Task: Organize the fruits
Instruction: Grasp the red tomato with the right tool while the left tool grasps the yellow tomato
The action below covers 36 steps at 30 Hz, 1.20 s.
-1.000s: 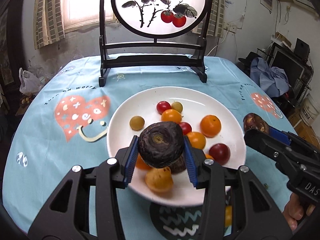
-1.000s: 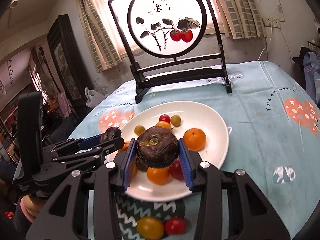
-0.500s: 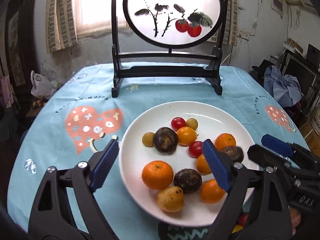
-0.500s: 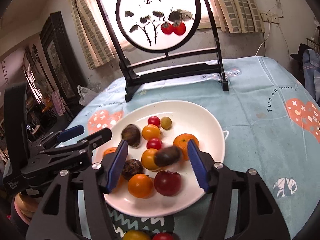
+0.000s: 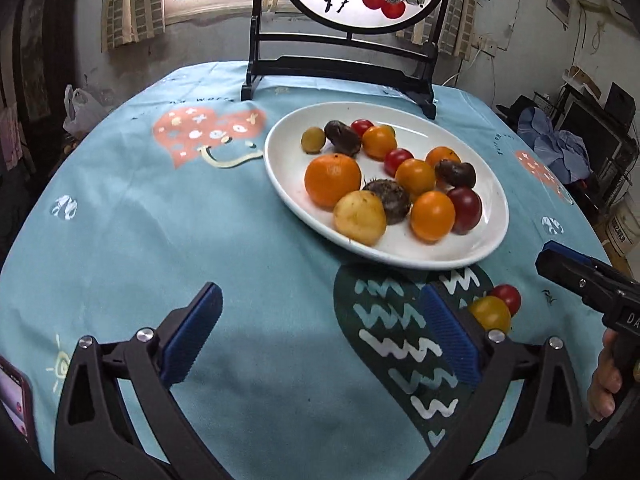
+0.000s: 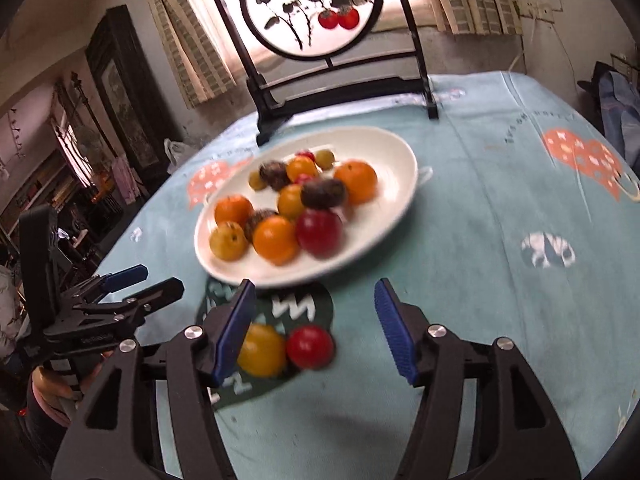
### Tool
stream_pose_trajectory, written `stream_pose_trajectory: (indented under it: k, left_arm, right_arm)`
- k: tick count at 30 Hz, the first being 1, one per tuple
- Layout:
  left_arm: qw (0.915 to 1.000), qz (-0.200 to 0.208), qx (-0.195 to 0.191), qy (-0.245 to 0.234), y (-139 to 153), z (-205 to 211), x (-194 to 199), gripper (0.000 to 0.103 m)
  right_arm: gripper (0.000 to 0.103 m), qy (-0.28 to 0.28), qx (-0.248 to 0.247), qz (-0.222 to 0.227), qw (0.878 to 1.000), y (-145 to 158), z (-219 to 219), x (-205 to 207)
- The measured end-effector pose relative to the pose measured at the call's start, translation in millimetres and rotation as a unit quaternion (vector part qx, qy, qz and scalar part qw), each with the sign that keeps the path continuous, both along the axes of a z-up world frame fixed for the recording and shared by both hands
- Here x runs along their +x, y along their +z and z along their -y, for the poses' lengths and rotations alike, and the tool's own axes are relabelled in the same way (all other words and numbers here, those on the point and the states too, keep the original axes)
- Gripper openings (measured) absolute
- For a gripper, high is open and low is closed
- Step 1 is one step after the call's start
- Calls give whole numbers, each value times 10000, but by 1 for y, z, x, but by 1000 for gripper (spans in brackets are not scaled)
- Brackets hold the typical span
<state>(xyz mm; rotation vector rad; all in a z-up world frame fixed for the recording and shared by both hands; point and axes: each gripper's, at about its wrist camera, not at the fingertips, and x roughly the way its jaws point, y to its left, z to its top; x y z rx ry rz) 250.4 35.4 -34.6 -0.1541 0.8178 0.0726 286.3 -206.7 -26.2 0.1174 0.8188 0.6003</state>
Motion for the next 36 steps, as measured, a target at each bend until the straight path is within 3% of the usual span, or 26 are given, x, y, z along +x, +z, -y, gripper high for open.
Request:
stream_pose_trajectory:
  k: [4,9,19,31,33,34,36]
  left_arm:
    - [9997,-54,217,-39,-4,8,0,101]
    - [9997,-177,122,-85,-7,9,1,101]
    - [9998,-208,41,-50,-7,6,2,101]
    - [9998,-129,-45,-116,-1,8,-3,101]
    - [9998,-113,-48,-140,-1,10,-4,101]
    - [9998,-103,-37,-150,-1,11,-4,101]
    - [9998,-86,-5,-180,-1,12,-5,101]
  right_arm:
    - [62,-102,-213,-80,9997,-5,0,1]
    - [61,1,-324,-190,9993,-10,-4,-1]
    - [46,133,-456,-383,9981,-20,-8,-1]
    - [40,617,-673,-167,9957,-26,-36,-9]
    - [36,729,-712,-201,9946,-29,-42,-9]
    - [29,790,-710,-238,9941,-31,-44,-9]
    - [29,765,-757,-163,9941,-29,-45,-11]
